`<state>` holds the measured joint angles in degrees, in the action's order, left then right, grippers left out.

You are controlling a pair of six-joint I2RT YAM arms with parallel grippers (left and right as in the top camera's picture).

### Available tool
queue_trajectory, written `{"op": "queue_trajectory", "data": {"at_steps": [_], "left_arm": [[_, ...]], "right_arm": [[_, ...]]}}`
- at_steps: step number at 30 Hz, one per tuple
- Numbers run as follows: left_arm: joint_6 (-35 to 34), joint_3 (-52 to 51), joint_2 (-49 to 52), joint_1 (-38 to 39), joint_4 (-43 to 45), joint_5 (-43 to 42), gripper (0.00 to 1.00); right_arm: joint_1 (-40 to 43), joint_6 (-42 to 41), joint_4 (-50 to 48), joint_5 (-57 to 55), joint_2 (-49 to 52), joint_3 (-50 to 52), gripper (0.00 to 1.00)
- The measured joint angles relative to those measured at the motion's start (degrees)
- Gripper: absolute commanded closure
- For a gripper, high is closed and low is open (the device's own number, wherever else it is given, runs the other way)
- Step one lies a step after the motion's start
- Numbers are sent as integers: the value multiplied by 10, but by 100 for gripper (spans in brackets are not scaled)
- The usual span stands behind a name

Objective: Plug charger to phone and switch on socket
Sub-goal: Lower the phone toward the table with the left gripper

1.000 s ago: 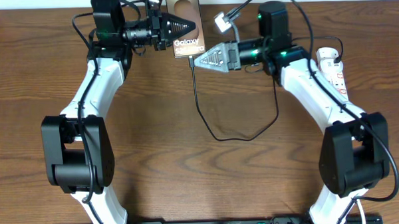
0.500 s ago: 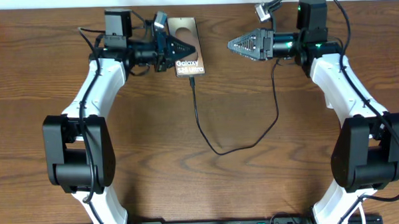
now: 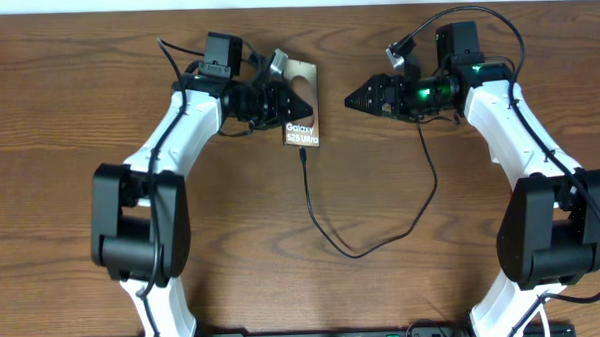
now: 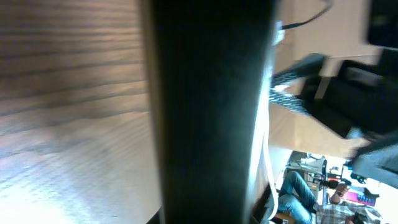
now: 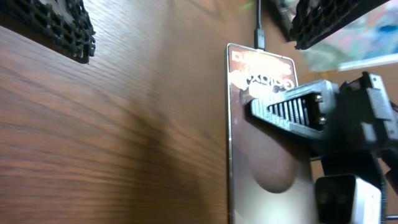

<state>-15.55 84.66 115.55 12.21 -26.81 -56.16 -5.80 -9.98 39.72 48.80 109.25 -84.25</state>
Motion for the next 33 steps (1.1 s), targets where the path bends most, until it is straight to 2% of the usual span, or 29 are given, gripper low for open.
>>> {"op": "queue_trajectory", "data": {"at_steps": [7,33], "left_arm": [[14,0,59,-1,-2,11,93],[21,-3,113,-1,-4,27,93]], "right_arm": [[0,11,17,-54,0,0,1],[-24,15,34,-154,0,0,1]]}}
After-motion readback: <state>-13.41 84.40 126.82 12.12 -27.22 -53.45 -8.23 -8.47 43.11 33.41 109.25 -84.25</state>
